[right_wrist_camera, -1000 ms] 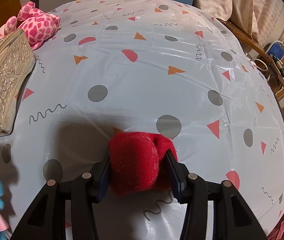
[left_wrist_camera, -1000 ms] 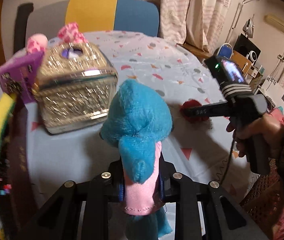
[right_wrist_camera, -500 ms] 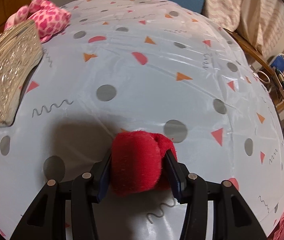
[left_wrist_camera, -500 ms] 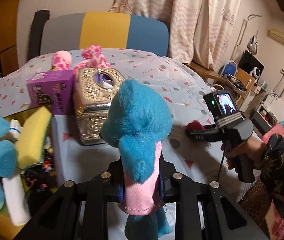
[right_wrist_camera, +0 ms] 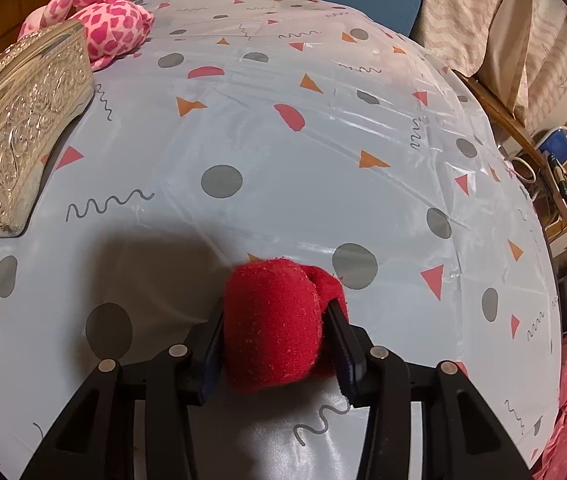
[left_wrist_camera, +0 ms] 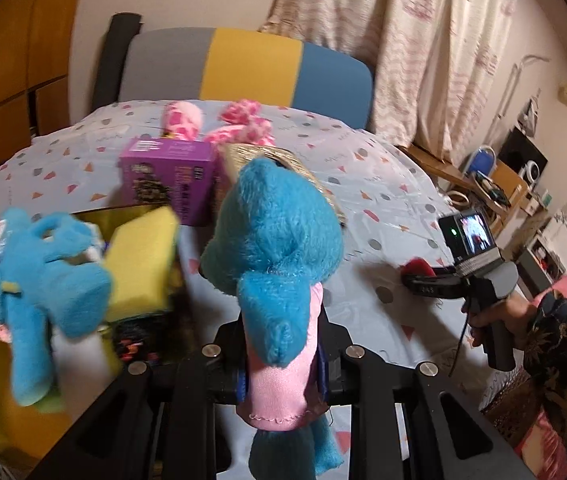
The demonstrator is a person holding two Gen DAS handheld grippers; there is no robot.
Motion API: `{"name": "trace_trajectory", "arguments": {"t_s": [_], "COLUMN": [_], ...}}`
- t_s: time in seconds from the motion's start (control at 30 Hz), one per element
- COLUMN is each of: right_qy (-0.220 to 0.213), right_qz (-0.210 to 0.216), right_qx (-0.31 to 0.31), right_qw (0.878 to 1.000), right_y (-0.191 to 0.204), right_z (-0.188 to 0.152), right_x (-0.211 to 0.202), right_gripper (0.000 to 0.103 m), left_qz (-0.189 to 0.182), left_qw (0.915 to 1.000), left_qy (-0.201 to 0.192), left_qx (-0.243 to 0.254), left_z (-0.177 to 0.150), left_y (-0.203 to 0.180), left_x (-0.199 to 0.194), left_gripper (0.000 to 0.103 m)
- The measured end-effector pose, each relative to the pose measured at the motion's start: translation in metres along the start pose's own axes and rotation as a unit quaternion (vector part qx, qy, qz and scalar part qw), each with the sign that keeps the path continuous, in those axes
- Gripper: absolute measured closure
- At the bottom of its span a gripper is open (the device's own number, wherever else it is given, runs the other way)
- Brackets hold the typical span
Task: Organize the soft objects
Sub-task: 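Carry the pink-dress plush into the gold tray and open the left gripper while the right holds the sock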
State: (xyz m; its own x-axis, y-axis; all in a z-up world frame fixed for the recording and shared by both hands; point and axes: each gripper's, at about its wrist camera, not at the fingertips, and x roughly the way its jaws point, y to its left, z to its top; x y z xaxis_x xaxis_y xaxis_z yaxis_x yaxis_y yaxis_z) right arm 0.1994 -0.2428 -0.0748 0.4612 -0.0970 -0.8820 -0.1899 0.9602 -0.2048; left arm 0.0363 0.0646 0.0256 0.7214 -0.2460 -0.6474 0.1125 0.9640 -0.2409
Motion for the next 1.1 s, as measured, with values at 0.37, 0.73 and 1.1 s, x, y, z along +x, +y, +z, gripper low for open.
{"name": "trace_trajectory", "arguments": {"t_s": [0.37, 0.73, 1.1], "right_qy": [0.000, 0.000, 0.000], "right_qz": [-0.007, -0.014, -0.015], "right_qx": [-0.010, -0.017, -0.018], "right_qw": [1.000, 1.000, 1.000], "right_y": [0.004, 0.007, 0.008], "right_z": [0.000, -0.001, -0.001], "right_x": [-0.001, -0.002, -0.002], "right_gripper": [0.057, 0.057, 0.057], "left_qz": [0.116, 0.189, 0.226], "left_qw": [0.9743, 0.9434, 0.9382], "left_qy": [-0.041, -0.017, -0.015], "left_qx": [-0.188, -0.272, -0.262], "left_z": [-0.014, -0.051, -0.060], "left_y": [0.149, 0.214, 0.217], "left_x": [-0.066, -0.056, -0.063], "left_gripper": [0.078, 0.066, 0.042]}}
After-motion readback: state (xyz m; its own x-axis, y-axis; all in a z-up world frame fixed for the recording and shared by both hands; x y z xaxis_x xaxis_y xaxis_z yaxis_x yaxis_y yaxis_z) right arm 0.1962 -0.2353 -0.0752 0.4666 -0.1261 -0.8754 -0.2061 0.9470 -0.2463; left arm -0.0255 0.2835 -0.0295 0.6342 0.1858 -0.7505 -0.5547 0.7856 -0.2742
